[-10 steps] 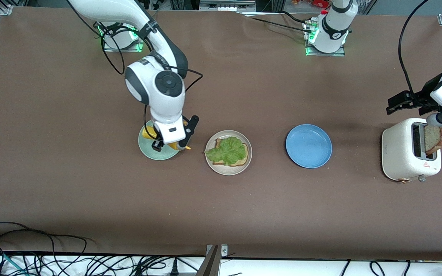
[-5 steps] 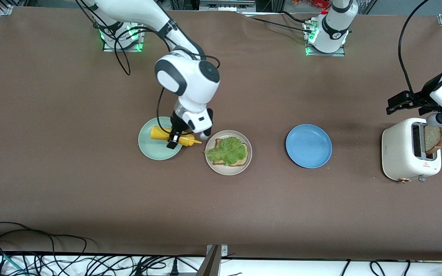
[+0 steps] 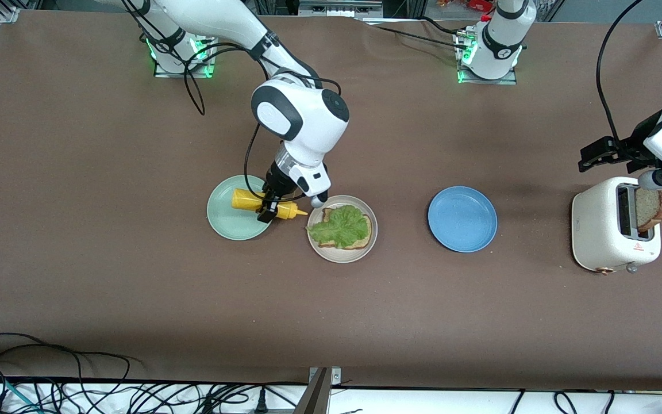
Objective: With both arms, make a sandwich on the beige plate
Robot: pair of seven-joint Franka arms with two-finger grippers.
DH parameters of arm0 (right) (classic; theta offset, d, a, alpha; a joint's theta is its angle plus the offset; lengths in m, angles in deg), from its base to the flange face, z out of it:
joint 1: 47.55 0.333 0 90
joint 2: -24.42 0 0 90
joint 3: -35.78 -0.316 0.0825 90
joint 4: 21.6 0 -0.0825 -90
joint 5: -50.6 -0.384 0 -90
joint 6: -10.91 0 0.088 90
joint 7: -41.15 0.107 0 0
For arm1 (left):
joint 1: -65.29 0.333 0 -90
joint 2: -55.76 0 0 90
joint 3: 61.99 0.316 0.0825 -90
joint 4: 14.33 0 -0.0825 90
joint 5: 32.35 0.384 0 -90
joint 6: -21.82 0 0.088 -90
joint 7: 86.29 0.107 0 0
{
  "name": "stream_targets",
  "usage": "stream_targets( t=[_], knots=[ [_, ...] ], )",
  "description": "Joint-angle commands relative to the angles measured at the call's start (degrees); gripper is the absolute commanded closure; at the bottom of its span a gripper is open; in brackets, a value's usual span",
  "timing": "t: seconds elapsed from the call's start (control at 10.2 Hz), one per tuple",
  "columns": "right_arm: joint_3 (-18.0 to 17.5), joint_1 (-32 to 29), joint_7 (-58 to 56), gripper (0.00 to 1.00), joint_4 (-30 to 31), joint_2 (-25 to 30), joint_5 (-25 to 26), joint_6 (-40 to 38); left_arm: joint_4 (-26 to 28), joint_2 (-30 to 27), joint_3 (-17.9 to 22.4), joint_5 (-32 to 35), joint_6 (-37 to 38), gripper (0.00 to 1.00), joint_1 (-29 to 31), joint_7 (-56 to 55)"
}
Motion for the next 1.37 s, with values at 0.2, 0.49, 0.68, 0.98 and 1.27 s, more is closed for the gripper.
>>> stream_targets(
  t=[0.2,0.49,0.68,0.98,1.27],
  knots=[
    [2.9,-3.9,-0.8,1.00,-1.7,3.5,-12.5,-2.6,-0.5,0.1,-0.4,2.0,-0.1,0.00,0.2,0.2],
    [3.0,-11.5,-8.3,1.00,-1.6,6.3,-23.9,-2.6,-0.6,0.2,-0.4,2.0,-0.2,0.00,0.2,0.2],
    [3.0,-19.4,-18.2,1.00,-1.5,6.6,-35.5,-2.6,-0.6,0.5,-0.2,2.1,-0.9,0.00,0.3,0.3],
    [2.9,-28.5,-31.3,1.00,-1.2,6.3,-48.7,-1.9,-0.5,0.6,-0.1,2.1,-1.0,0.00,0.4,0.3],
    [2.9,-33.6,-39.0,1.00,-0.1,5.3,-58.2,-0.7,-0.5,2.4,0.0,6.7,-3.5,0.00,1.9,4.5]
  ],
)
